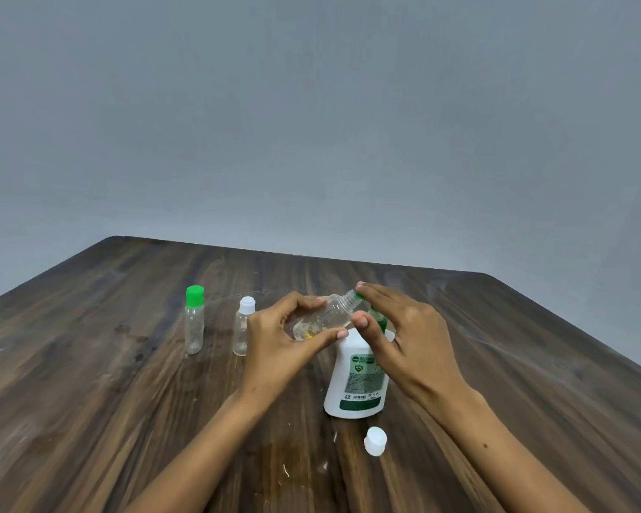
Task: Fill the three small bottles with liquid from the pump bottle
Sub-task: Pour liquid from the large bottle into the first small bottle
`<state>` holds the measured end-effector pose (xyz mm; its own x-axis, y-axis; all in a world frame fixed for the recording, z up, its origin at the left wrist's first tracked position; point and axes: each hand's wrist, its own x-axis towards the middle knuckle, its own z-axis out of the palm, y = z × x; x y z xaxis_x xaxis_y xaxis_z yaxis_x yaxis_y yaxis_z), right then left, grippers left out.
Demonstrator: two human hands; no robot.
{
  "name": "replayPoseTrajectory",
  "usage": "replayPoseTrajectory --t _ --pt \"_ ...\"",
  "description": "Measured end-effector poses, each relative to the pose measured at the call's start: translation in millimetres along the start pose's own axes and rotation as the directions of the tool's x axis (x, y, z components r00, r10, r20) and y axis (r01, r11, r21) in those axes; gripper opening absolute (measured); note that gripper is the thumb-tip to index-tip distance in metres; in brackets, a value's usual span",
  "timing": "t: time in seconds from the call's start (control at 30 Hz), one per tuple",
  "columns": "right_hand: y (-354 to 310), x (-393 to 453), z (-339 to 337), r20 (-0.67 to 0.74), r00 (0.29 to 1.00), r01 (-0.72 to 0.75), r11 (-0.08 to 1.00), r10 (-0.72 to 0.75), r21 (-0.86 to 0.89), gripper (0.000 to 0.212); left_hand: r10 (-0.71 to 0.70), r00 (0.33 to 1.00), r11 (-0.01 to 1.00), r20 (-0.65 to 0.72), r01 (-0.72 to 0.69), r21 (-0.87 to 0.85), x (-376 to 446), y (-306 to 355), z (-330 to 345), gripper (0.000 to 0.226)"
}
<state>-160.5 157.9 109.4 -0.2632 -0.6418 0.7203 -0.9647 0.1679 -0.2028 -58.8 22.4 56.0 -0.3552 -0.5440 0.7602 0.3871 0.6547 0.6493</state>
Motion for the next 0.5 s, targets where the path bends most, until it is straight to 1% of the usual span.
replayPoseTrajectory --t 0.13,0.23,0.4,0.5 --pt "-0.6 -2.5 4.8 -0.022 1.000 -0.007 1.000 0.006 -0.022 0.092 0.001 1.000 1.000 0.012 -0.001 0.003 -0.7 1.4 -0.8 0.050" --pt "1.6 -3.2 2.9 -0.025 0.999 0.021 1.000 -0.021 -0.011 0.089 0.003 1.000 1.000 0.004 -0.003 0.009 0.1 1.2 -1.0 0.048" --pt "3.4 -5.5 7.0 -0.013 0.998 0.059 0.996 -0.060 -0.066 0.087 0.004 1.000 1.000 0.008 -0.004 0.013 -0.2 1.5 -1.3 0.046" --pt "2.7 -5.7 6.8 -0.009 0.998 0.062 0.992 -0.063 -0.109 0.088 0.002 1.000 1.000 0.020 -0.002 0.005 -0.6 2.9 -1.3 0.051"
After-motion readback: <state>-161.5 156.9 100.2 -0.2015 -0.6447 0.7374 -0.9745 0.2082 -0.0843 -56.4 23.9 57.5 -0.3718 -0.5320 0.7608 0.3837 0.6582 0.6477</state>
